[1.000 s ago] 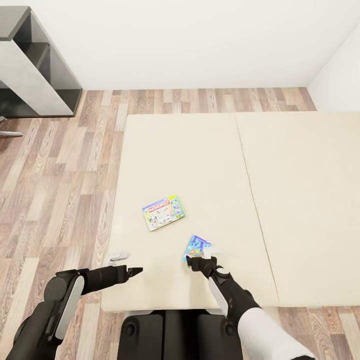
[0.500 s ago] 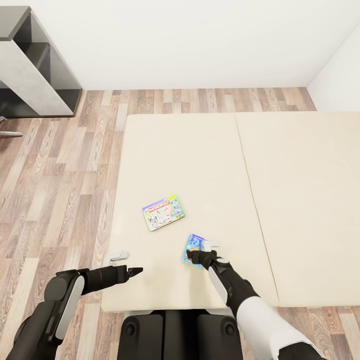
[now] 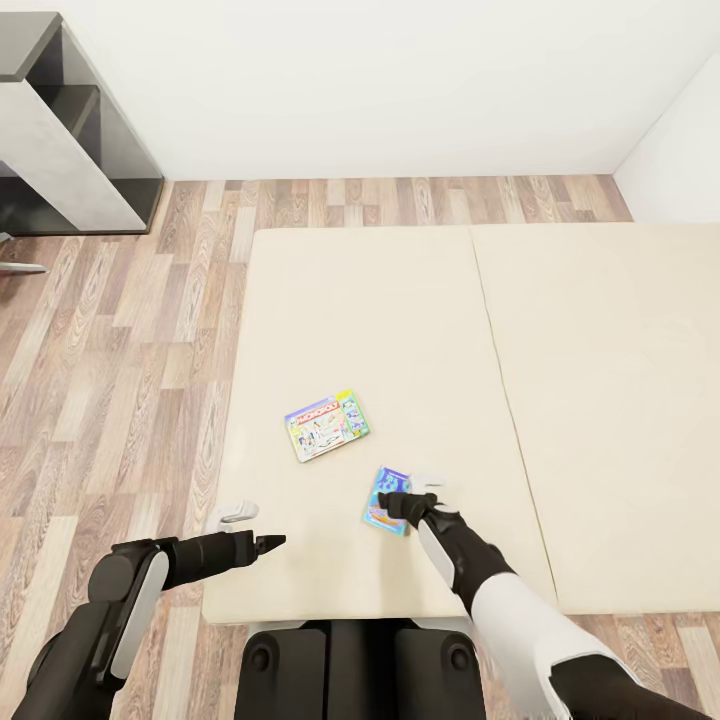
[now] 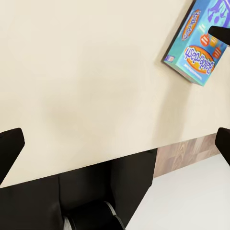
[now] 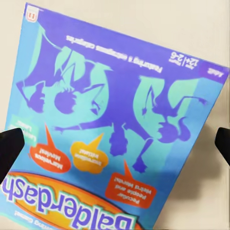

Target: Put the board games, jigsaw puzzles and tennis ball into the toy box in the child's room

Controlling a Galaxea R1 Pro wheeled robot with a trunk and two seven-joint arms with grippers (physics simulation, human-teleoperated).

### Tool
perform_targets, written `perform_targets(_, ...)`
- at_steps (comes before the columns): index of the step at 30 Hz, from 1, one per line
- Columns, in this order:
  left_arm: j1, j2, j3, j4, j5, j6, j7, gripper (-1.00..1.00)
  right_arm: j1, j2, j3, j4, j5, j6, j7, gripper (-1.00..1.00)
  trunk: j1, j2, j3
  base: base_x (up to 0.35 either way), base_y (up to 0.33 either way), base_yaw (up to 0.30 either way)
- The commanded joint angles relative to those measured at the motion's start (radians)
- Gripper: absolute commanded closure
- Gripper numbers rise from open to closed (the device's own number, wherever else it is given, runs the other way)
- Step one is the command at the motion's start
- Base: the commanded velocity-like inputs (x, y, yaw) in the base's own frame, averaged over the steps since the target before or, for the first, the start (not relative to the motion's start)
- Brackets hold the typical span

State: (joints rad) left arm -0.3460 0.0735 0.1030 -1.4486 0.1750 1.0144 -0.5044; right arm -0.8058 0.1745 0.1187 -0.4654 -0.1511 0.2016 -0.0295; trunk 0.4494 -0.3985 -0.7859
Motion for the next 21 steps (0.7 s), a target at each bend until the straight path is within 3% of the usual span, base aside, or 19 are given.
perform_targets(1, 0.000, 0.000, 0.001, -0.001, 0.004, 0.007, 0.000, -1.00, -0.005, 0.000, 0.002, 0.010, -0.008, 0.002, -0.004, -1.00, 0.001, -0.002, -0.001, 0.000, 0.000, 0.000)
perform_targets(12, -0.001, -0.001, 0.001, -0.001, 0.004, 0.007, 0.000, -1.00, -0.029, 0.000, 0.001, 0.059, -0.007, -0.016, -0.009, -1.00, 0.001, -0.002, -0.001, 0.000, 0.000, 0.000)
perform_targets(21, -0.001, 0.000, 0.001, -0.001, 0.004, 0.007, 0.000, -1.00, -0.030, 0.000, 0.003, 0.077, 0.004, -0.076, -0.009, -1.00, 0.001, -0.002, -0.001, 0.000, 0.000, 0.000)
